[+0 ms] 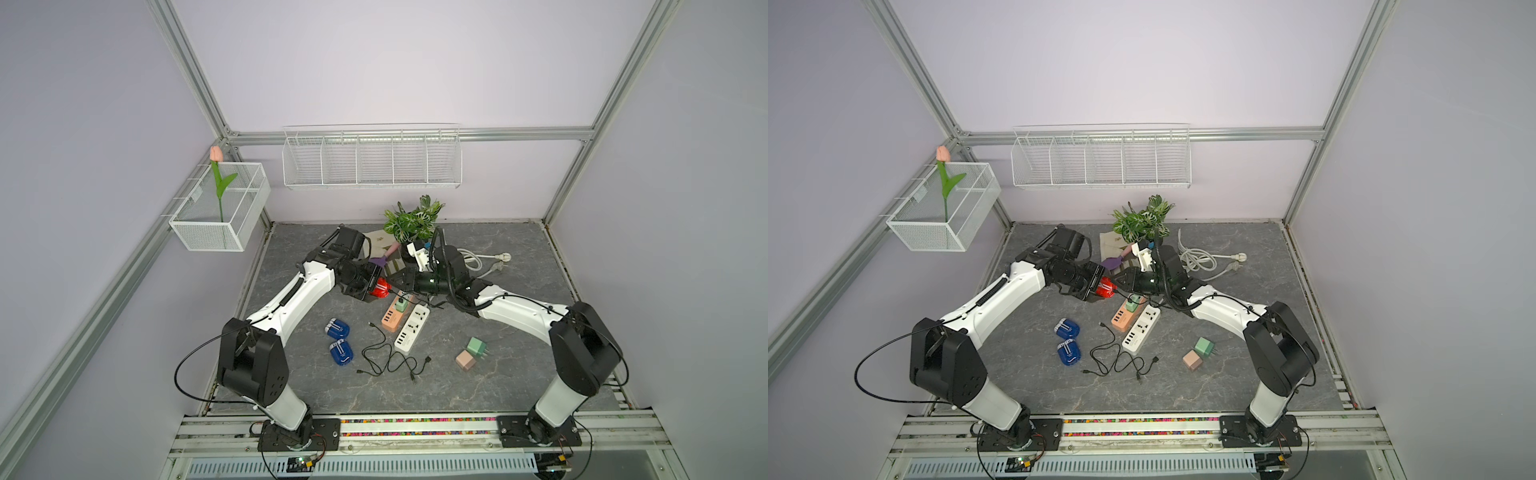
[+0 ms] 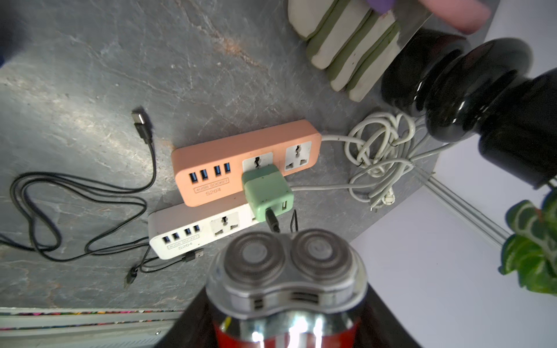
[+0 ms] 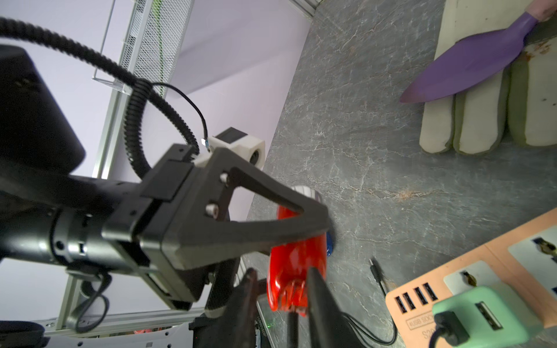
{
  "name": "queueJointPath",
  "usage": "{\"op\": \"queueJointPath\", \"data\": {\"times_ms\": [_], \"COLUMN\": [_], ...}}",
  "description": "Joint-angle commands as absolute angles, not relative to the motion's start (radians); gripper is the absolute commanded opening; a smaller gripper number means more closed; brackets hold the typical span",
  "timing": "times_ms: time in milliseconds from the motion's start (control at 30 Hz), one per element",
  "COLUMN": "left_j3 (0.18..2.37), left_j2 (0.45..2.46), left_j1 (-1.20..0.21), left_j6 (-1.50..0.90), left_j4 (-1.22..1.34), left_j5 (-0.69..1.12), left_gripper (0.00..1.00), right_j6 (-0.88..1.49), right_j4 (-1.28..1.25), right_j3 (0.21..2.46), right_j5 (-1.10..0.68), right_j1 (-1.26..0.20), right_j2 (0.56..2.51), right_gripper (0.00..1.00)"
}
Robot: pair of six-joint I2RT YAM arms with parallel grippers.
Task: Charge the electric shaver
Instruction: Insert the charging cable into the electric shaver.
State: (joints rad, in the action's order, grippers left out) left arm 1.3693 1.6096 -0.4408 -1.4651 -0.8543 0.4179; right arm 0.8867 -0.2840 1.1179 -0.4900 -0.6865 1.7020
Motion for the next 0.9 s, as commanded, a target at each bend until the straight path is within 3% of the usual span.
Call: {"op": "queueJointPath", "data": {"times_ms": [0,133,500,667,867], "left_j3": [1.374,1.406,1.424,1.425,1.426], "left_j2": [1.577,1.602,1.621,1.624,1.625], "left_j1": [-0.405,-0.383,-0.383,-0.383,-0.383], "left_j6": [-1.438,-1.420,-1.403,-1.401,-1.402], "left_j4": [-0.862,-0.871,-0.879,-0.879,-0.876], "left_j5": [0.485,0.470,0.466,0.461,0.457], "left_gripper": [0.00,0.00,0.00,0.00,0.00], "right_j6": [0.924,0.941,0.927,0.939,0.947], "right_j4": [-0.286,-0.238,-0.202,-0.201,-0.194], "right_j3": [1.117,1.101,1.107,1.160,1.165], "right_j5": [-0.517,-0.568,-0.640,-0.680,-0.690], "right_j1": [-0.663,-0.640,-0.641,-0.650,-0.671], "right_j2": [1.647,1.606,1.643,1.700,1.713], "right_gripper": [0.49,0.61,0.62,0.45,0.44]}}
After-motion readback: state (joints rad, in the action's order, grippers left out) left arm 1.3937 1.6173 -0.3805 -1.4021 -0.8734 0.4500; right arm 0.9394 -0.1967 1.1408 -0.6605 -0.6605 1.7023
